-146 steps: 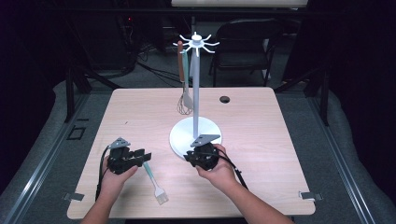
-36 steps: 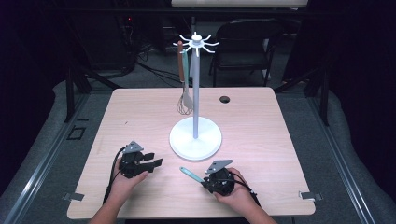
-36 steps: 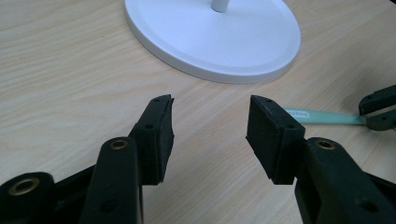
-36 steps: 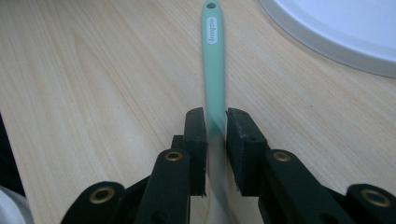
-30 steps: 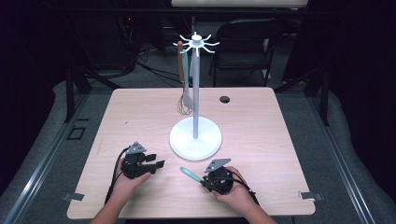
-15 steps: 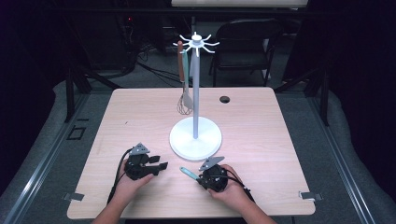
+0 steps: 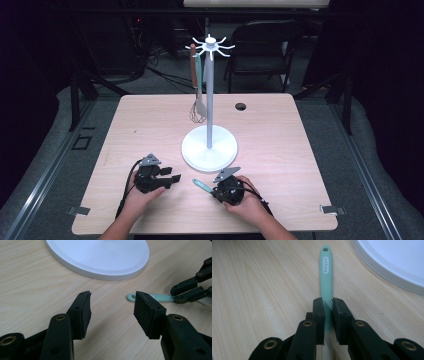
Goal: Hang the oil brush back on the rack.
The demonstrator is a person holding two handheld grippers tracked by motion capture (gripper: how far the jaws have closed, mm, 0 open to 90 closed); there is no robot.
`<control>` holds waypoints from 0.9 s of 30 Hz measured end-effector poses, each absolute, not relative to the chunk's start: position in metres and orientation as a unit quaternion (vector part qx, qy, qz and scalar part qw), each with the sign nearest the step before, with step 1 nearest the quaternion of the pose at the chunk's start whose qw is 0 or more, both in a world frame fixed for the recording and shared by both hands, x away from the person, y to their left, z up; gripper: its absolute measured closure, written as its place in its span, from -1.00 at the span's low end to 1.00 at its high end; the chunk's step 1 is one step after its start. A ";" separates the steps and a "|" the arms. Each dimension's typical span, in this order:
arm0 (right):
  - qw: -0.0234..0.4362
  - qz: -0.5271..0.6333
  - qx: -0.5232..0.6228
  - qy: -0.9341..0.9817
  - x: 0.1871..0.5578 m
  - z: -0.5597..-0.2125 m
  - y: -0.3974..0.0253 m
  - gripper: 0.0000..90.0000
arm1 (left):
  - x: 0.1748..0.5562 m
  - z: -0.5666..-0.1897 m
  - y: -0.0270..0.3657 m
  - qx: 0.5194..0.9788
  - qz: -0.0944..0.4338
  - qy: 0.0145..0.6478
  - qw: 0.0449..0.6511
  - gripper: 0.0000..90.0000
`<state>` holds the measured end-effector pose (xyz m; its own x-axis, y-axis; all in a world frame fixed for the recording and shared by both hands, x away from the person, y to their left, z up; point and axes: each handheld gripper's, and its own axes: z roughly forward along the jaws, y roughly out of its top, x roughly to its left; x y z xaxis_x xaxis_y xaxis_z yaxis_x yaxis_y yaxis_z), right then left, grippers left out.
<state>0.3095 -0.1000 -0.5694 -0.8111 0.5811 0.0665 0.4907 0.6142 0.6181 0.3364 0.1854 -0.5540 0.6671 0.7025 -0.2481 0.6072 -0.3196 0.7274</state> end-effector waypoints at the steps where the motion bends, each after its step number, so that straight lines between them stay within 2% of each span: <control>1: 0.070 0.323 0.299 0.895 0.309 -0.569 -0.100 0.80 | 0.336 -0.554 0.185 0.812 0.056 0.403 0.419 0.03; 27: 0.078 0.391 0.269 0.877 0.303 -0.547 -0.096 0.80 | 0.324 -0.555 0.149 0.833 -0.011 0.318 0.452 -0.05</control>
<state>0.3028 -0.0955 -0.5472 -0.8433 0.5323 0.0741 0.4112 0.5503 0.7267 0.3243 0.1492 -0.5546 0.7980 0.5198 -0.3051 0.5389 -0.3887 0.7473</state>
